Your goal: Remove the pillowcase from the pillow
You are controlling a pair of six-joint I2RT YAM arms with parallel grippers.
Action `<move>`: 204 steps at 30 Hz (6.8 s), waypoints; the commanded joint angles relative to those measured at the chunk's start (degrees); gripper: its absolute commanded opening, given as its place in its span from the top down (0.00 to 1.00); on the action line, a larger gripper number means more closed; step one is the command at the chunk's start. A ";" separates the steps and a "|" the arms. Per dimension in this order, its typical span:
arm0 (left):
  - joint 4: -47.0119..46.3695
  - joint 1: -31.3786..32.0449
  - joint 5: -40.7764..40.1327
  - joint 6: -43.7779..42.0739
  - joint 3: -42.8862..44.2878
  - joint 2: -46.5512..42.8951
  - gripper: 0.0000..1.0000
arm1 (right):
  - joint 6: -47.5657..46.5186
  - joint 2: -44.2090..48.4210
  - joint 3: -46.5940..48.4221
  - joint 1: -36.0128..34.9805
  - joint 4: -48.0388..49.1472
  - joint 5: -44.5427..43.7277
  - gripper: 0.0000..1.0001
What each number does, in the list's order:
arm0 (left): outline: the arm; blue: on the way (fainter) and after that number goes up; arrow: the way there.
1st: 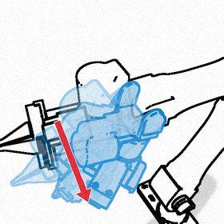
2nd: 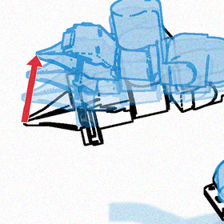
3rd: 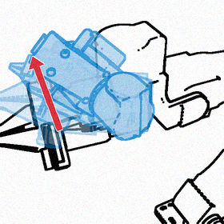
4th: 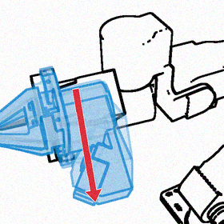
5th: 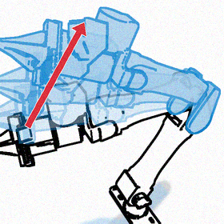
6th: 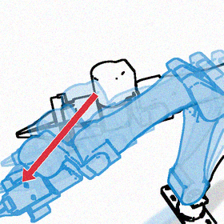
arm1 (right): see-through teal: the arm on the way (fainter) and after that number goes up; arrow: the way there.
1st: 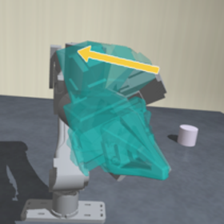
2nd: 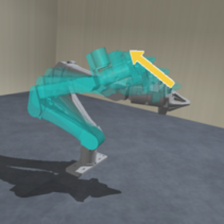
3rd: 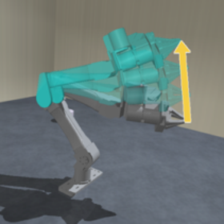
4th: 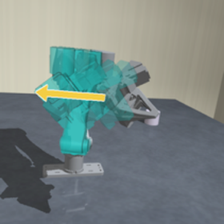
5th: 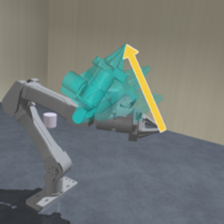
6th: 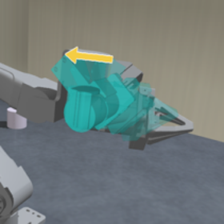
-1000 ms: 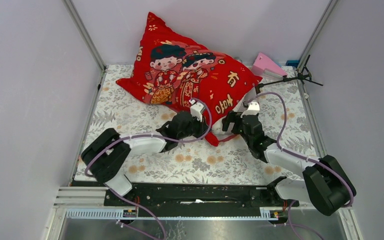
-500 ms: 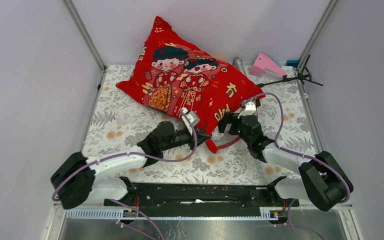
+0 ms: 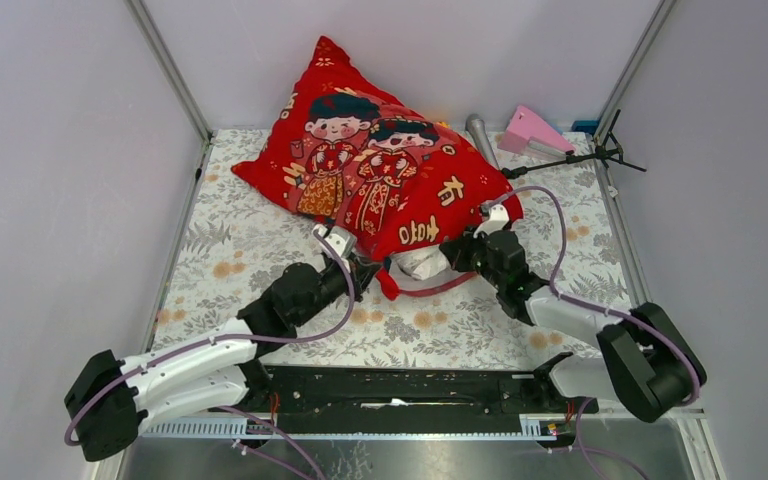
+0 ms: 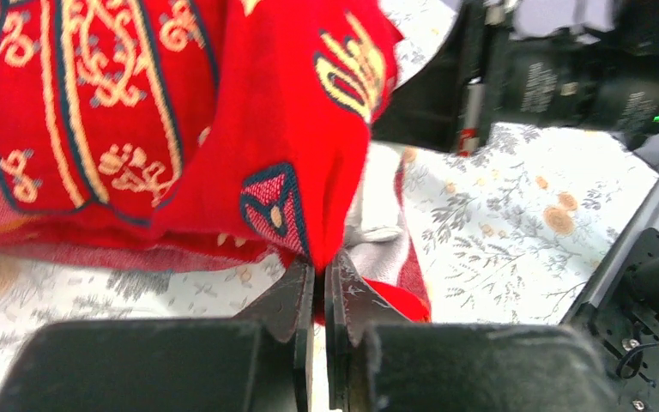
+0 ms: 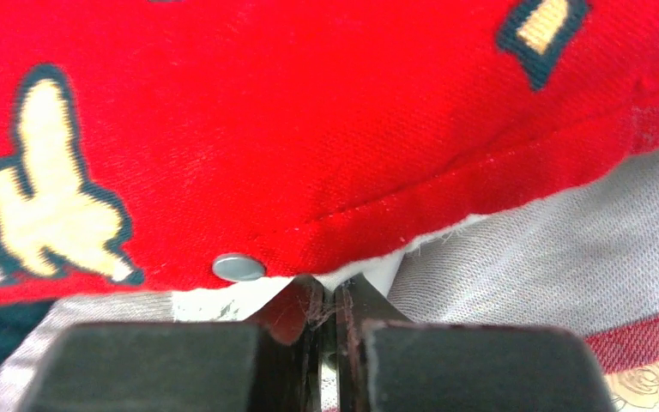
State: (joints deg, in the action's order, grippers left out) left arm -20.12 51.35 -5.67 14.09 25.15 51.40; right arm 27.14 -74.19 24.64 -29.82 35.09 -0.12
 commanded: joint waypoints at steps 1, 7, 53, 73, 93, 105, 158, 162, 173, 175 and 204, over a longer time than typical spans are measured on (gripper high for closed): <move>5.04 0.14 -6.39 3.85 -1.23 -2.84 1.00 | 1.17 9.46 -1.81 0.31 -0.35 5.07 1.00; 8.18 0.02 -22.46 8.96 -1.11 6.93 1.00 | 2.37 24.53 0.23 0.37 -16.52 4.70 1.00; 26.16 -4.70 -6.66 14.91 12.74 0.33 0.33 | -3.05 33.53 21.10 0.40 -51.31 19.83 1.00; 32.23 -2.53 -10.47 4.35 36.41 21.76 0.26 | -2.09 37.72 16.46 0.40 -52.28 26.25 1.00; 30.07 -16.77 -11.11 24.35 19.94 5.58 0.05 | 3.11 28.23 6.77 -3.84 -37.44 36.81 0.99; 35.66 -9.75 14.15 41.15 9.06 -12.28 0.05 | 5.45 19.26 6.84 -3.77 -27.59 31.63 1.00; 25.31 -10.92 8.70 47.68 -2.13 -16.64 1.00 | -4.78 19.00 9.36 -11.49 -46.36 -3.39 0.69; 27.29 -11.01 8.30 46.73 -0.87 -18.48 1.00 | -1.85 19.76 7.90 -11.42 -44.11 -3.63 0.99; 29.26 -11.12 10.06 45.94 -0.17 -17.65 1.00 | 15.36 26.76 2.71 -11.48 -41.72 -1.15 0.14; 29.30 -11.10 9.92 46.02 -0.25 -17.73 1.00 | 19.68 28.34 1.16 -11.48 -42.54 -4.40 0.16; 47.40 -11.10 0.49 38.69 8.81 -24.36 1.00 | 16.18 32.64 2.35 -8.57 -46.39 -26.87 1.00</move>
State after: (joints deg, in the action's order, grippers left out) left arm 23.92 40.51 -0.49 56.27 28.32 30.24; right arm 47.97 -43.05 25.32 -41.01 -6.79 -12.36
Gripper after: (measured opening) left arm 0.091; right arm 0.028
